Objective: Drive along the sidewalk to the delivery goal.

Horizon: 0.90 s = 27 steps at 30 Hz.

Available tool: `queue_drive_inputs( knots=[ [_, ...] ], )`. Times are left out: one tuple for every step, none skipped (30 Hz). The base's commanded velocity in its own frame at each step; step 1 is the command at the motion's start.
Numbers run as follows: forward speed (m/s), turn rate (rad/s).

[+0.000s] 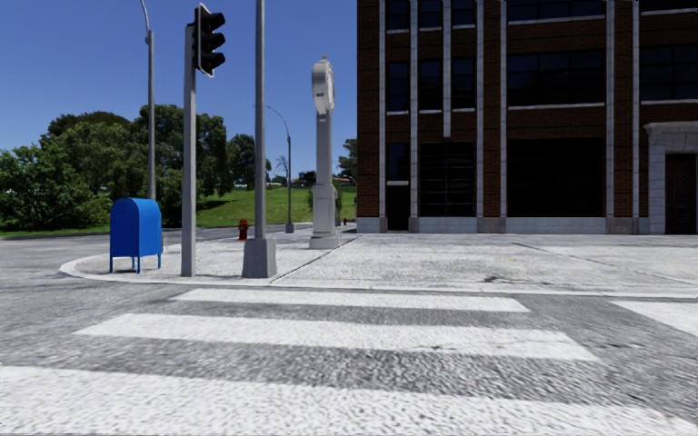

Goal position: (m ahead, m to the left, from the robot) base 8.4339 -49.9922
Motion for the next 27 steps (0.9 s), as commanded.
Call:
queue_drive_inputs(
  knots=[
    [2.0, -0.14],
    [2.0, -0.43],
    [2.0, -0.96],
    [2.0, -1.02],
    [2.0, -0.6],
    [2.0, -0.12],
    [2.0, -0.12],
    [2.0, -0.01],
    [2.0, 0.0],
    [2.0, 0.0],
    [2.0, 0.0],
    [2.0, 0.0],
    [2.0, 0.0],
    [2.0, 0.0],
    [2.0, 0.0],
    [2.0, 0.0],
    [2.0, 0.0],
    [2.0, -0.07],
    [2.0, -0.3],
    [2.0, -0.79],
    [2.0, -0.99],
    [2.0, -0.99],
    [2.0, -1.08],
    [2.0, 0.0],
    [2.0, 0.0],
    [2.0, 0.0],
    [2.0, 0.0]
  ],
)
